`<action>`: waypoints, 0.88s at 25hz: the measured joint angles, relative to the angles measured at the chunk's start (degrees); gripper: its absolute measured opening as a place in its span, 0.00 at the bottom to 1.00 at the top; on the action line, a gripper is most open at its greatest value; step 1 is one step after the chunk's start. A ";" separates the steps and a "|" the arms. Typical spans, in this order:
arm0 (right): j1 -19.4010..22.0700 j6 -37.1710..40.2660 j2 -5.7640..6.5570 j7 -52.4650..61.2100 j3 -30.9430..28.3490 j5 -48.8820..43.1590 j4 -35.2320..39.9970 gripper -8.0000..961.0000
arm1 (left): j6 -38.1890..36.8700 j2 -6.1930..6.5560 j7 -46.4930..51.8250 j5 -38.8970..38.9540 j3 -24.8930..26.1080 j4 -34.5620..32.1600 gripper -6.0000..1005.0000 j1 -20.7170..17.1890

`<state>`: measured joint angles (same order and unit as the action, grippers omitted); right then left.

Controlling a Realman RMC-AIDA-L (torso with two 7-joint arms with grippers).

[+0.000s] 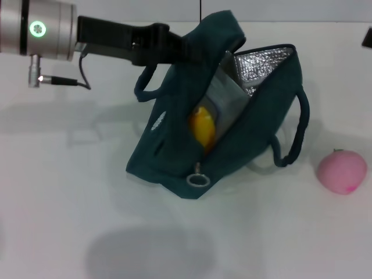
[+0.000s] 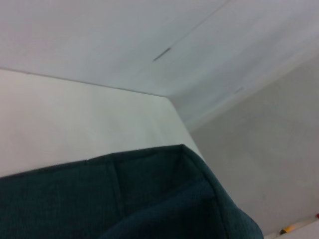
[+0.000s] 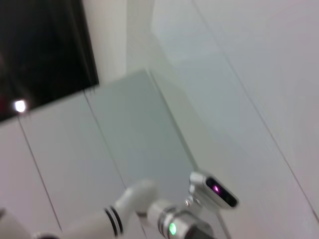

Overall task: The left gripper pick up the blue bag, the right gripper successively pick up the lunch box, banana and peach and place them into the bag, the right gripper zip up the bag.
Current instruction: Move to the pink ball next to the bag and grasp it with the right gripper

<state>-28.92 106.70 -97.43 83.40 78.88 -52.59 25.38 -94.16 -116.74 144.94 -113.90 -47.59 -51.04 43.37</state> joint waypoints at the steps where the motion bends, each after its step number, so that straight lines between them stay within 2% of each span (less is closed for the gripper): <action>1: 1.09 -1.31 -0.20 1.01 -2.26 -3.03 3.47 0.71 | 0.11 0.17 -0.20 -0.04 0.02 0.52 0.06 -0.26; 3: 4.59 -5.97 -1.55 6.01 -8.98 -13.38 15.16 0.71 | 0.31 0.44 -0.67 -0.11 0.06 1.67 0.06 -0.41; 4: 6.94 -9.33 -3.38 10.99 -13.11 -22.63 24.44 0.71 | 0.46 0.51 -0.86 -0.15 0.06 2.06 0.06 -0.42; 5: 7.64 -10.34 -4.26 12.85 -14.92 -26.35 28.31 0.71 | 0.73 0.52 -1.04 -0.17 0.07 2.28 0.06 -0.42; 6: 8.98 -11.34 -6.98 17.52 -18.25 -34.96 36.73 0.71 | 1.05 0.53 -1.17 -0.17 0.03 2.41 0.06 -0.42; 7: 9.48 -11.46 -8.39 20.30 -20.25 -40.19 41.15 0.71 | 1.24 0.52 -1.19 -0.18 0.06 2.41 0.06 -0.43; 9: 9.84 -9.37 -12.67 26.67 -24.21 -53.20 52.50 0.71 | 1.55 0.48 -1.29 -0.20 0.03 2.48 0.06 -0.48; 11: 9.65 -7.51 -15.11 30.76 -25.40 -61.81 59.53 0.70 | 1.84 0.48 -1.44 -0.20 0.05 2.86 0.06 -0.52; 13: 9.15 -6.31 -16.28 35.53 -24.06 -68.69 64.05 0.70 | 2.22 0.48 -1.67 -0.22 0.05 3.19 0.06 -0.53; 16: 8.02 -5.80 -16.25 41.36 -22.26 -73.84 63.89 0.70 | 2.52 0.43 -1.90 -0.23 0.03 3.21 0.06 -0.55; 22: 7.29 -7.47 -16.55 43.40 -21.94 -78.06 60.57 0.70 | 2.97 0.43 -1.90 -0.27 0.02 3.24 0.06 -0.39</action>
<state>-21.63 99.23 -113.98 126.80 56.94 -130.64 85.95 -91.19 -116.30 143.04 -114.16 -47.57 -47.81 42.98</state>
